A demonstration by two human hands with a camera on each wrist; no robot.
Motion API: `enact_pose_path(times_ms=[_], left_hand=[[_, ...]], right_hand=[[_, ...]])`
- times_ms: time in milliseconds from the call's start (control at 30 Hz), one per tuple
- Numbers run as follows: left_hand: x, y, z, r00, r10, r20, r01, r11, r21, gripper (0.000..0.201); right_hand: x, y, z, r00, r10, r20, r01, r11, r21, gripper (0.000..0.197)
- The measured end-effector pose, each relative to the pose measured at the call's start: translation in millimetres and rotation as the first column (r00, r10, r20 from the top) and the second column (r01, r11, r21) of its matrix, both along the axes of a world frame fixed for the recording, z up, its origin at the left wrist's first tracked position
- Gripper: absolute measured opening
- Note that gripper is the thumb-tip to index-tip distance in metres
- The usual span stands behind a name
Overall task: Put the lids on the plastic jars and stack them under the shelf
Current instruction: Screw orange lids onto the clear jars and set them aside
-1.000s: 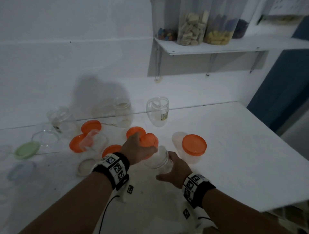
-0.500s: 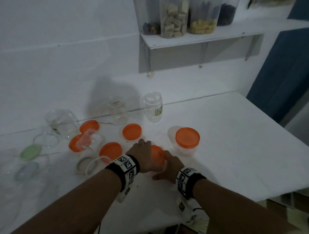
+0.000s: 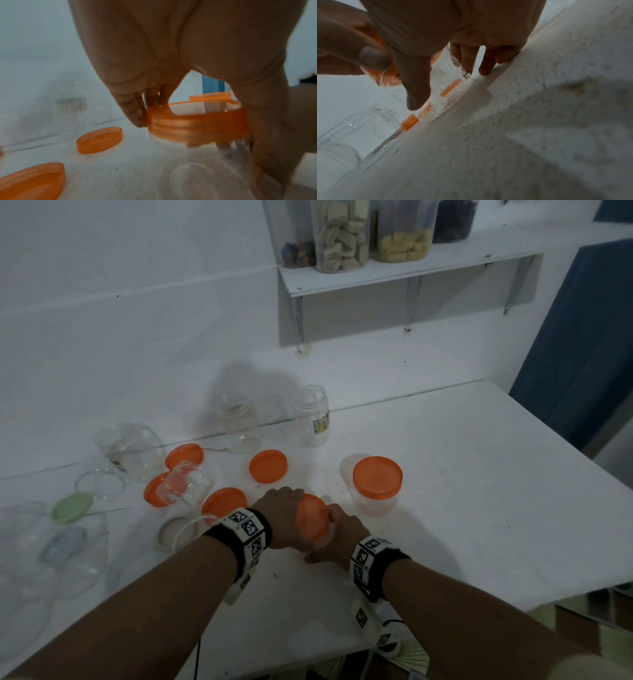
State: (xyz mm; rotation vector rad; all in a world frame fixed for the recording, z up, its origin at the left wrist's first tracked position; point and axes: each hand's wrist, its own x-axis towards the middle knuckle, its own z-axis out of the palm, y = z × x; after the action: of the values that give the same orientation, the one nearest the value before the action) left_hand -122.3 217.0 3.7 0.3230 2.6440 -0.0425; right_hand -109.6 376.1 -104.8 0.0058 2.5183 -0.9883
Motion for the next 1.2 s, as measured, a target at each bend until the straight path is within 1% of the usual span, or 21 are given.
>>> enact_pose_path(times_ms=[133,200,233,267,333,367,433,467,500,567,633,667,700,767,800,833,933,1000,1100,1133,1200], left_hand=[[-11,3,6,0.984,-0.144,0.109,0.149,0.988,-0.044,0.123],[-15,0,6,0.975,-0.182,0.131,0.19,0.98,-0.053,0.129],[-16,-1,5,0.978,-0.163,0.127,0.17,0.984,-0.046,0.132],[-15,0,5,0.988,-0.111,0.105,0.114,0.993,-0.027,0.132],[-8,7,9,0.999,0.05,0.017,-0.05,0.999,0.004,0.124],[-5,12,10,0.994,0.103,-0.028,-0.104,0.994,-0.018,0.121],[2,20,11,0.993,0.087,-0.078,-0.094,0.992,-0.087,0.107],[4,22,11,0.995,0.06,-0.08,-0.067,0.994,-0.089,0.101],[3,22,10,0.998,0.023,-0.062,-0.028,0.996,-0.081,0.099],[-3,17,10,0.997,-0.076,0.011,0.077,0.995,-0.063,0.101],[-9,8,12,0.988,-0.123,0.099,0.124,0.992,-0.008,0.111],[-11,4,11,0.985,-0.12,0.122,0.12,0.993,0.008,0.118],[-11,3,9,0.989,-0.099,0.109,0.099,0.995,0.014,0.122],[-6,6,7,0.999,0.003,0.035,-0.003,1.0,0.009,0.127],[-2,9,8,0.999,0.045,0.005,-0.045,0.999,-0.006,0.125],[-2,10,8,0.999,0.05,-0.003,-0.05,0.999,-0.017,0.12],[-6,10,11,0.998,-0.054,0.045,0.053,0.999,0.008,0.1],[-10,8,14,0.987,-0.139,0.077,0.138,0.99,0.014,0.097],[-14,5,15,0.968,-0.231,0.097,0.233,0.973,-0.004,0.108],[-15,2,14,0.967,-0.234,0.106,0.234,0.972,0.012,0.113],[-15,0,9,0.981,-0.155,0.119,0.15,0.987,0.053,0.128]], right_hand=[[0,1,-1,1.0,-0.002,0.006,0.002,1.0,-0.002,0.13],[0,2,-1,1.0,-0.008,-0.003,0.008,1.0,-0.001,0.132],[1,2,0,1.0,-0.009,0.0,0.009,1.0,-0.004,0.13],[1,2,1,1.0,-0.007,0.003,0.007,1.0,-0.005,0.127],[1,2,1,1.0,-0.001,0.001,0.001,1.0,0.004,0.124],[1,1,2,1.0,0.0,0.0,0.0,1.0,0.011,0.125],[1,1,0,1.0,-0.005,0.004,0.005,1.0,0.012,0.126],[1,1,0,1.0,-0.007,0.011,0.007,1.0,0.008,0.126],[2,1,1,1.0,-0.009,0.013,0.009,1.0,0.007,0.126],[2,1,1,1.0,-0.011,0.008,0.011,1.0,0.011,0.126],[1,0,3,1.0,-0.01,0.005,0.01,1.0,0.013,0.125],[1,-1,4,1.0,-0.007,0.008,0.007,1.0,0.015,0.124],[1,-1,5,1.0,-0.004,0.009,0.004,1.0,0.017,0.123],[2,0,6,1.0,-0.006,0.01,0.006,1.0,0.013,0.123],[2,0,6,1.0,-0.008,0.015,0.008,1.0,0.008,0.124],[2,0,5,1.0,-0.009,0.02,0.009,1.0,0.005,0.125],[0,-1,5,1.0,-0.008,0.017,0.008,1.0,0.011,0.126],[0,-2,6,1.0,-0.002,0.016,0.001,1.0,0.018,0.127],[1,-1,9,1.0,-0.003,0.026,0.002,1.0,0.023,0.13],[2,-1,10,1.0,-0.004,0.025,0.004,1.0,0.02,0.13],[2,0,11,1.0,-0.004,0.012,0.004,1.0,0.014,0.127]])
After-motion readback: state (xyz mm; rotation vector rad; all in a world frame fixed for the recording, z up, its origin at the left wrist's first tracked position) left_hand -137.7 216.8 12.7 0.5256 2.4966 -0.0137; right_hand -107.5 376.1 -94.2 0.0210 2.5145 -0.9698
